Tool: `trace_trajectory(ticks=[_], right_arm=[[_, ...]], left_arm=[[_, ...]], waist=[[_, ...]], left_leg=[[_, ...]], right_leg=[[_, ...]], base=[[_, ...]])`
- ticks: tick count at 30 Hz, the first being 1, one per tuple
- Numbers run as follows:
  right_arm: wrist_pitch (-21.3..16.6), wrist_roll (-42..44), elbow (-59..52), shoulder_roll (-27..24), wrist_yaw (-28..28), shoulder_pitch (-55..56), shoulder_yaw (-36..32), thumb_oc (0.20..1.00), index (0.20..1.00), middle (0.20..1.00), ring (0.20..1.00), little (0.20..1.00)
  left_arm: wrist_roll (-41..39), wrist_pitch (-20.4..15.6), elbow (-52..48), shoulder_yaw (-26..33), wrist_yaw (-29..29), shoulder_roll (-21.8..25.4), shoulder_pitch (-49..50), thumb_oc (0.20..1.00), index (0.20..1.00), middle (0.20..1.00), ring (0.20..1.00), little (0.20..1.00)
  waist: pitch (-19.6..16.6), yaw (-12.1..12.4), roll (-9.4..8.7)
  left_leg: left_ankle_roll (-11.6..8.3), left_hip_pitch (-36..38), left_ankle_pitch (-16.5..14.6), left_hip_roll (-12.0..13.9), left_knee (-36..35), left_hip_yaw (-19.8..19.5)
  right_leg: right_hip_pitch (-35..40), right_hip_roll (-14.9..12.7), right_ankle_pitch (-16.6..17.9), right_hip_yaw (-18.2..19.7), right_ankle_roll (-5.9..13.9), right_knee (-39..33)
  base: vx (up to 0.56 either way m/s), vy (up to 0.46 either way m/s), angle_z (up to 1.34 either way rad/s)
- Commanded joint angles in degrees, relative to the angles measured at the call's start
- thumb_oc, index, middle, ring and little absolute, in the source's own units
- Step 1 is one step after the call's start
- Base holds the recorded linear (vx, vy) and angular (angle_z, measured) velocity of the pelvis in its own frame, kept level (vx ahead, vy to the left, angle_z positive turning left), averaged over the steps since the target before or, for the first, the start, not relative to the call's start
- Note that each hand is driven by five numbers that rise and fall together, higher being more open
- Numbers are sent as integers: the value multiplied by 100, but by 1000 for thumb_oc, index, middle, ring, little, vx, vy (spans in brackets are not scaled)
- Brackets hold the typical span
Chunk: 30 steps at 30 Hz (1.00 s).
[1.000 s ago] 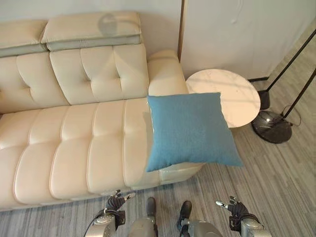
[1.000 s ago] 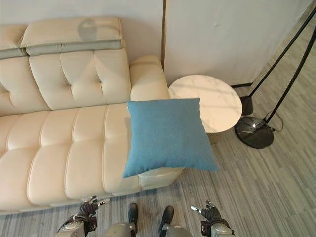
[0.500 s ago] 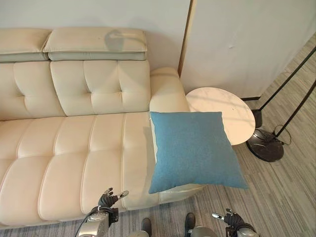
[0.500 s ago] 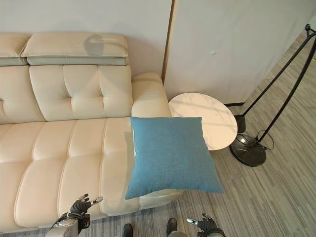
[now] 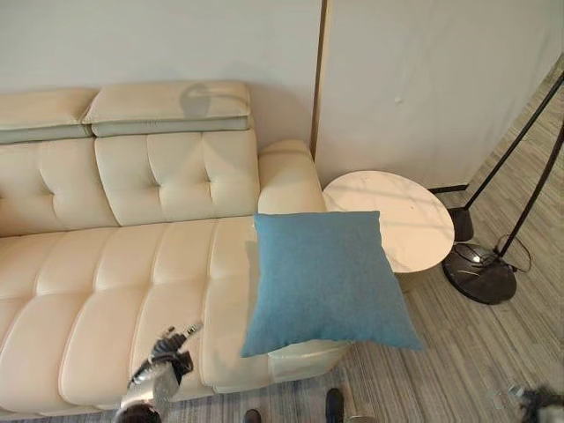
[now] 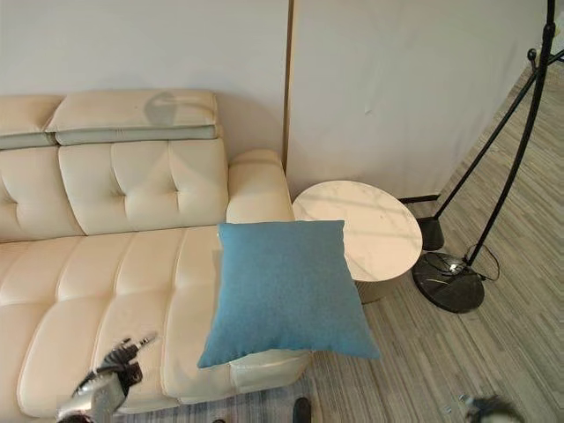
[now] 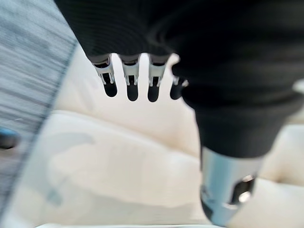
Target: Pick up all the scattered cushions and arrange them neatly on the sofa.
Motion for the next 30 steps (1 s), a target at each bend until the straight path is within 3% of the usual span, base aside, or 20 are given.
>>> trace_trajectory(ticks=[1, 4, 10, 18, 25, 30], right_arm=[[-235, 495, -441, 234, -174, -822, 232, 1000, 1000, 1000, 1000, 1000], [-291, 830, -567, 521, -310, -1190, 430, 1000, 1000, 1000, 1000, 1000], [-218, 1266, -960, 1359, -663, -2774, 1518, 1000, 1000, 1000, 1000, 1000], [-55, 1236, -503, 1801, -885, -4041, 2227, 1000, 1000, 1000, 1000, 1000], [-359, 1775, -1394, 2537, -886, -3627, 2548, 1000, 1000, 1000, 1000, 1000], [-333, 1767, -1802, 2635, -452, -2782, 2786, 1000, 1000, 1000, 1000, 1000]], left_arm=[[-556, -342, 386, -41, 202, 117, -936, 1000, 1000, 1000, 1000, 1000], [-744, -362, 495, -161, 283, 62, -1178, 1000, 1000, 1000, 1000, 1000], [-935, -256, 760, -918, 498, -71, -2328, 1000, 1000, 1000, 1000, 1000], [-1106, -212, 1343, -1439, 620, -357, -3205, 1000, 1000, 1000, 1000, 1000], [-1138, -309, 701, -1977, 602, -906, -3411, 1000, 1000, 1000, 1000, 1000], [-703, -111, -208, -2812, 182, -1118, -3246, 1000, 1000, 1000, 1000, 1000]], waist=[[142, -100, 30], [178, -124, 83], [490, -142, 210], [712, -104, 183], [981, -168, 86], [1101, -190, 55]], left_leg=[[-25, -169, -116, -246, 3, 213], [-31, -257, -97, -232, 3, 228], [-40, -792, 58, -250, 3, 181], [-62, -1235, 182, -312, 3, 153], [-65, -1346, 222, -333, 3, 155], [-74, -1361, 225, -335, 3, 127]], right_leg=[[309, -182, -863, -171, 297, 25], [214, -183, -851, -183, 294, 25], [-318, -228, -713, -183, 252, 25], [-757, -266, -558, -185, 226, 25], [-865, -283, -509, -173, 208, 25], [-843, -295, -525, -242, 215, 25]], base=[[7, -4, -10], [-2, 6, -6], [-43, 22, 4], [-18, 25, 3], [-2, 5, 0], [0, 0, 0]])
